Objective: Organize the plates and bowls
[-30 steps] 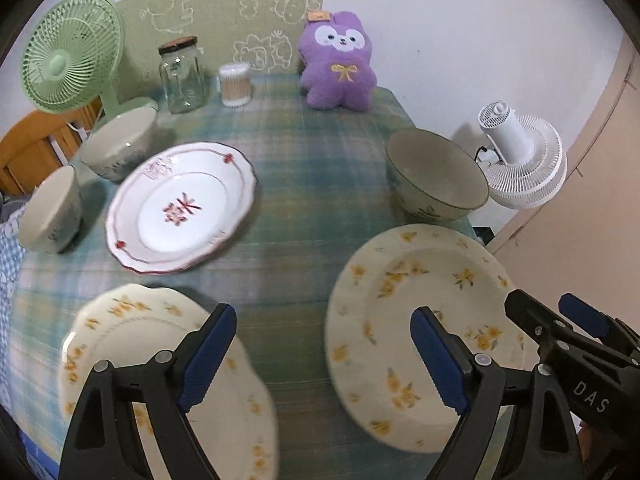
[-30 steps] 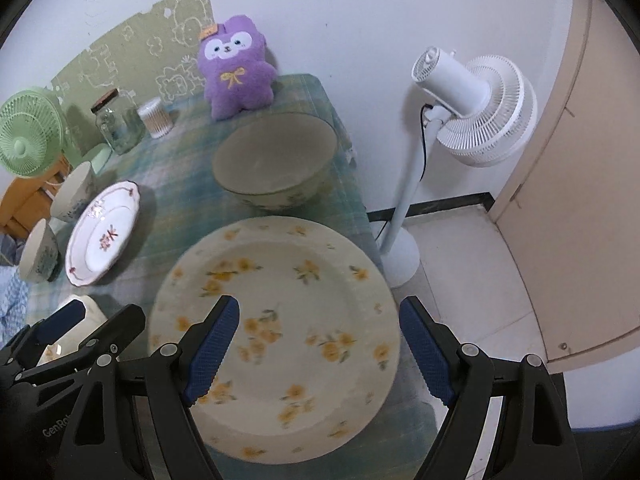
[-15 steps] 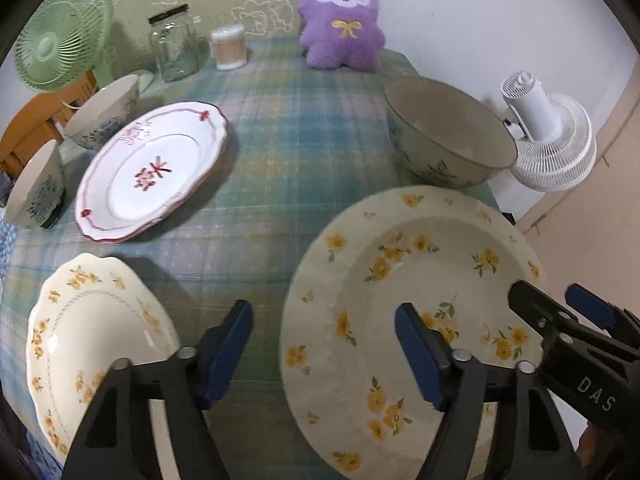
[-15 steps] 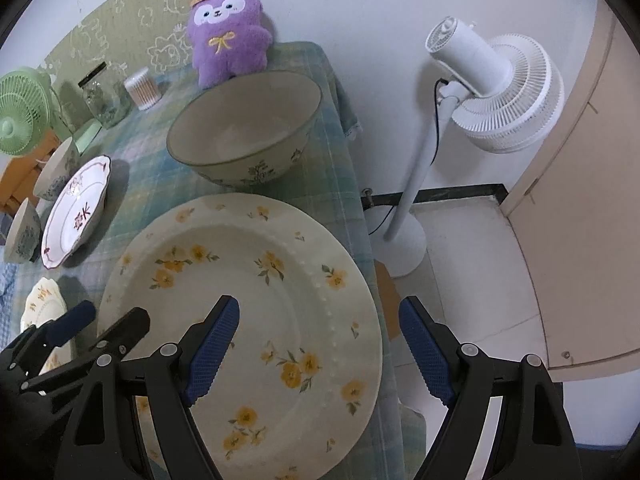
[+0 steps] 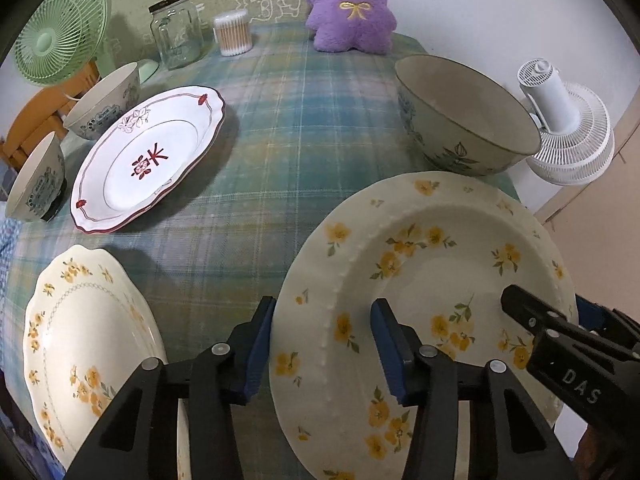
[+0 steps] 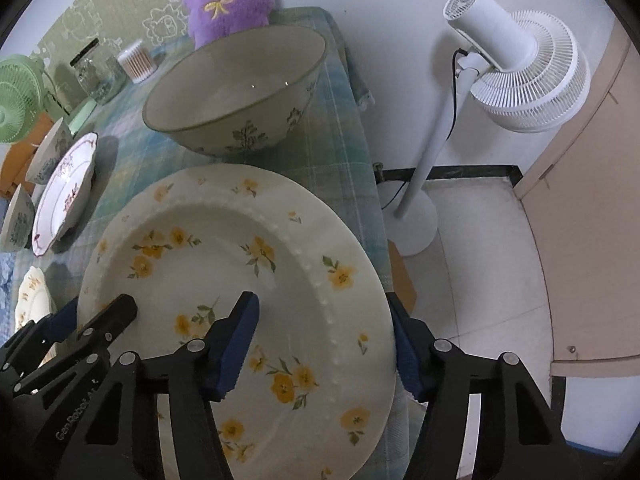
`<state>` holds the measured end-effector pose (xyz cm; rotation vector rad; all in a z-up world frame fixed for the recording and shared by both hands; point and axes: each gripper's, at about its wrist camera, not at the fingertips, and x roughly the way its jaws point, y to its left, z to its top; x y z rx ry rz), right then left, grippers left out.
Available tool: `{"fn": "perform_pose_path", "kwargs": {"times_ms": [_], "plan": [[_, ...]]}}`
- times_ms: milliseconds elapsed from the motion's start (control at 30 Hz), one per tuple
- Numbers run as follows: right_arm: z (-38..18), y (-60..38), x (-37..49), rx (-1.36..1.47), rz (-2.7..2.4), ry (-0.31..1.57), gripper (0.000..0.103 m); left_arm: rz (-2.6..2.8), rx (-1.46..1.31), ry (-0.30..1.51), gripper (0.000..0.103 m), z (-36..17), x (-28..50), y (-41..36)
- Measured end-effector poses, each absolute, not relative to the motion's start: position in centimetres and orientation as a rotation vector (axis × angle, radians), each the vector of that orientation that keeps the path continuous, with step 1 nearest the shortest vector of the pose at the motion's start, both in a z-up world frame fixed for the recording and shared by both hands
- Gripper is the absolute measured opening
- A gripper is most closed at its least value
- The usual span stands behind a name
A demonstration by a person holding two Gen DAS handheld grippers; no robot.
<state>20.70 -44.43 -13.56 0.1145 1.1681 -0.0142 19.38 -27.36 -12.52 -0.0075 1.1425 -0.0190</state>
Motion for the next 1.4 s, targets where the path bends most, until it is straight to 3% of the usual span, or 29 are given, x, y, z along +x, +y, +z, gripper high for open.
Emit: {"fn": "perform_pose_path", "kwargs": {"times_ms": [800, 1400], "plan": [[-10.7, -42.7, 18.5, 0.081, -0.054, 1.145, 0.062, -0.038, -0.017, 1.136, 0.049, -10.2, 18.1, -26.4], [-7.4, -37.2, 14.8, 0.084, -0.058, 1.079, 0.062, -0.057, -0.025, 1.063, 0.049, -7.1, 15.1, -21.1]]}}
